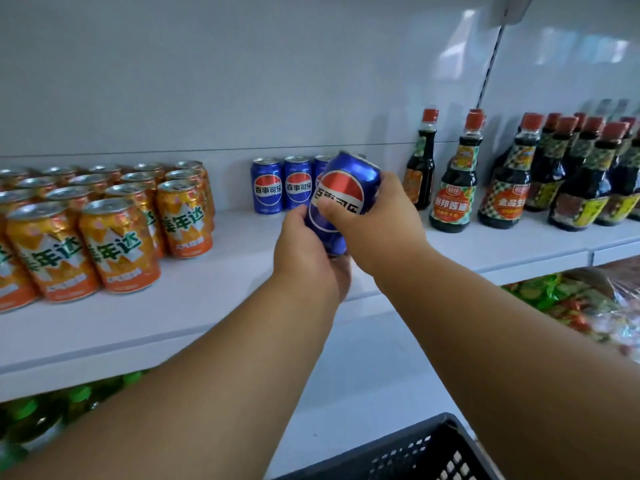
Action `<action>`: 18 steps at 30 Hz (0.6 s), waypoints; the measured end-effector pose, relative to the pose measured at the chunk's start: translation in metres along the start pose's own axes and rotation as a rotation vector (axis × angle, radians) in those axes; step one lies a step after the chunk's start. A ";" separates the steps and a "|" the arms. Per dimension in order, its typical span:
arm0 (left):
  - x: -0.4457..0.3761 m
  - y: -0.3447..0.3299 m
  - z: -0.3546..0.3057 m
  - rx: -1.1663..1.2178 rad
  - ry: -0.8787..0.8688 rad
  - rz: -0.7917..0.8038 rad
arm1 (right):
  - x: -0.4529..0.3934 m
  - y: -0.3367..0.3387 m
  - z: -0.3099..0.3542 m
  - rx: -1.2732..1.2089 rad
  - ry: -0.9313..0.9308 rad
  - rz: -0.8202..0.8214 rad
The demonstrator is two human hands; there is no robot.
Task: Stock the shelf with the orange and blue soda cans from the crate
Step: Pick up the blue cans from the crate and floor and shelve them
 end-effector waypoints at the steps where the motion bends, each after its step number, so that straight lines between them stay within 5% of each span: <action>1: -0.010 0.003 -0.008 -0.047 -0.039 -0.027 | -0.007 -0.007 -0.005 -0.049 -0.018 0.020; 18: -0.098 0.037 -0.093 -1.032 -0.382 -0.186 | -0.081 -0.100 -0.025 0.010 0.050 0.200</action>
Point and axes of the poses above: each hand's wrist, its own x-axis away from the middle knuckle, its own y-axis out of the back of the hand, z = x × y, the point moved 5 cm from there along -x, towards the middle knuckle, and after that the axes turned 7 degrees about x, right-handed, at the moved point
